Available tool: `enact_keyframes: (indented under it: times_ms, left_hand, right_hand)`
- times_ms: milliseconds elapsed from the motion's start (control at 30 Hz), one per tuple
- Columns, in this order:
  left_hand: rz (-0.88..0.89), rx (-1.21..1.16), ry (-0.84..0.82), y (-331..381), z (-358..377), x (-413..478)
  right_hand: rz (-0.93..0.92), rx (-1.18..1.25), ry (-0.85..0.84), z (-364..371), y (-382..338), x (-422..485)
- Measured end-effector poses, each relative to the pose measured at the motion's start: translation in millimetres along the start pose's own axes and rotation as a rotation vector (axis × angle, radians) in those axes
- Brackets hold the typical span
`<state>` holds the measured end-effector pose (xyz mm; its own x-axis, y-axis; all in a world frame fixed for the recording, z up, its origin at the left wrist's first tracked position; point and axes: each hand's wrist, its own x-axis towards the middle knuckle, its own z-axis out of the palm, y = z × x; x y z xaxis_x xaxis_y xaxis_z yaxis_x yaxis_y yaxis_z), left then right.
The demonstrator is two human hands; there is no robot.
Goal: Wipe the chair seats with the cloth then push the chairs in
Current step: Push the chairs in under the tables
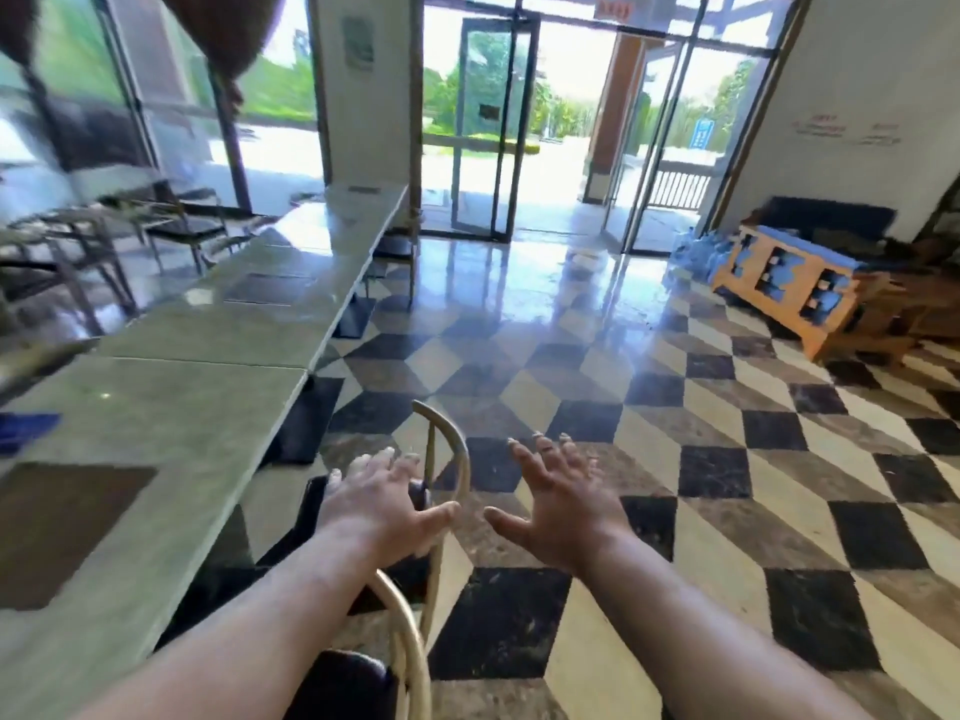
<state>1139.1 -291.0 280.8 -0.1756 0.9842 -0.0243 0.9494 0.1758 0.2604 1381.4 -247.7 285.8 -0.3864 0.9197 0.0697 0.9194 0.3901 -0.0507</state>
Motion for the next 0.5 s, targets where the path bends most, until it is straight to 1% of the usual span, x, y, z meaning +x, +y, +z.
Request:
enact_keyframes:
  times_ms: [100, 267, 500]
  left_hand:
    - [-0.22, 0.065, -0.006, -14.3, -1.5, -1.7]
    - [-0.516, 0.119, -0.002, -20.0, -0.7, -33.6]
    - [-0.841, 0.038, 0.085, -55.5, 5.5, -105.7]
  right_hand:
    - [-0.198, 0.056, -0.031, 17.9, -1.4, 43.0]
    - [-0.521, 0.059, -0.069, 26.8, -19.2, 95.5]
    - [-0.874, 0.06, -0.141, 42.0, -107.8, 118.9]
